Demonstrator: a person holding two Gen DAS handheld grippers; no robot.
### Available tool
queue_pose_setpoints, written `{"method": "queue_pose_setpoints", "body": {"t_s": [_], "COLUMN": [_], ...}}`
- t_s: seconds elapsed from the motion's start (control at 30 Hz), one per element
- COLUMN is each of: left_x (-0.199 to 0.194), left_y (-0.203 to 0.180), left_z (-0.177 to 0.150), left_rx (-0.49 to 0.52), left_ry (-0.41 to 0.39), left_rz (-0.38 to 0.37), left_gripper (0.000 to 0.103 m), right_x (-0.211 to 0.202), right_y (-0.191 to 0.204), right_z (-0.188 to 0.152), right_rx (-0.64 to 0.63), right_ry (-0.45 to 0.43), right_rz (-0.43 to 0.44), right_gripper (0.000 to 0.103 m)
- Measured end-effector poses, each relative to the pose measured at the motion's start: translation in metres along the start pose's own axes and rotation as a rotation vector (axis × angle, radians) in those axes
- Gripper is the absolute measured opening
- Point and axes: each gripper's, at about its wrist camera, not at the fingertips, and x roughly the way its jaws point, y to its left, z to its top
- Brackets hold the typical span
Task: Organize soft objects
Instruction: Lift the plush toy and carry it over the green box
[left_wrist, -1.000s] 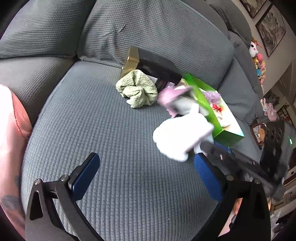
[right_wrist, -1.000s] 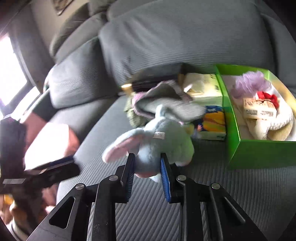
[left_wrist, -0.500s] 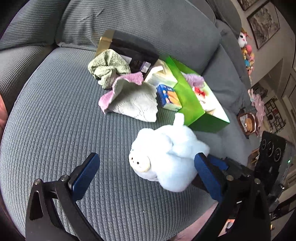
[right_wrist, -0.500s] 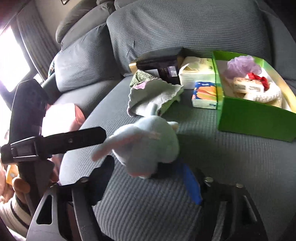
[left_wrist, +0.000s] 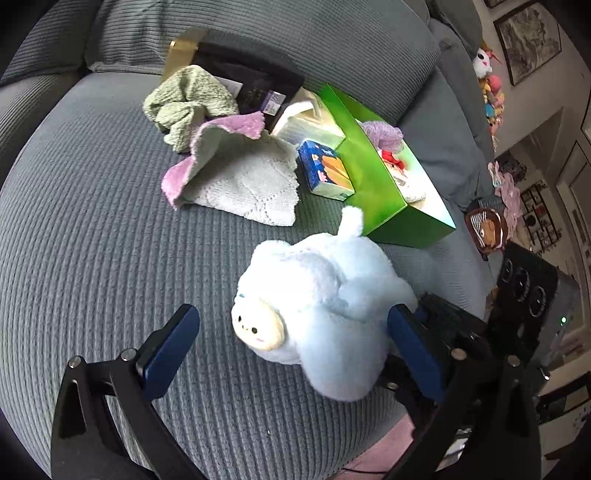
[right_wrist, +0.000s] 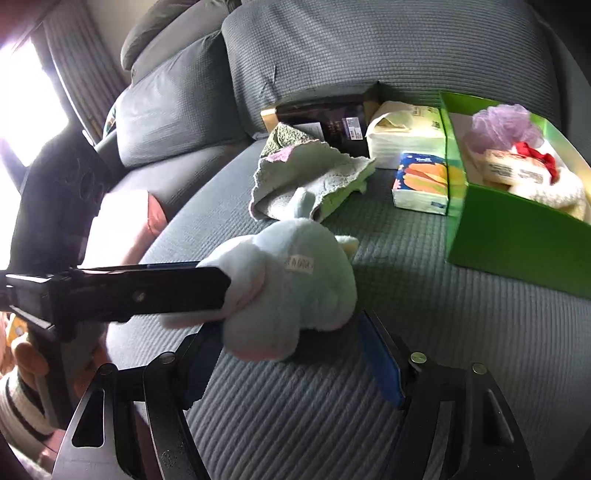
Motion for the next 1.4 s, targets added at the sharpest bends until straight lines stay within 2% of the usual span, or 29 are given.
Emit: {"method": "queue_pose_setpoints", "body": {"t_s": [0.13, 0.2, 0.33, 0.47, 0.6, 0.77, 1.1, 1.4], "left_x": [0.008, 0.009, 0.011, 0.012, 0.015, 0.012, -0.009, -0.012], "left_y": [0.0, -0.001, -0.004, -0.012, -0.017, -0.027, -0.079, -0.116], "left_z": [0.004, 0.003, 0.003, 0.003, 0.003, 0.002, 0.005, 0.016], "left_rx": [0.025, 0.025, 0.026, 0.068, 0.092, 0.134, 0.315, 0.406], "left_ry": [0.029, 0.022, 0.007, 0.006, -0.001, -0.014, -0.121, -0.177], "left_rz": [-0.048, -0.046, -0.068, -0.037, -0.017, 0.005, 0.111, 0.117], "left_gripper": [0.102, 0.101, 0.09, 0.089, 0.088, 0.087, 0.087, 0.087], "right_x": [0.013, 0.016, 0.018, 0.017, 0.015, 0.008, -0.031, -0.073], "right_y": [-0.003, -0.004, -0.002, 0.0, 0.005, 0.004, 0.008, 0.002], "right_z": [0.007, 0.009, 0.009, 0.006, 0.005, 0.002, 0.001, 0.002], "right_rx": [-0.034, -0.045, -0.067, -0.092, -0.118, -0.111, -0.086, -0.067], "right_ry": [0.019, 0.02, 0.014, 0.001, -0.016, -0.041, -0.196, -0.318], "right_rz": [0.029, 0.047, 0.041, 0.027, 0.011, 0.021, 0.044, 0.02], "right_gripper": [0.073, 0.073, 0.073, 0.071, 0.063, 0.058, 0.056, 0.056]}}
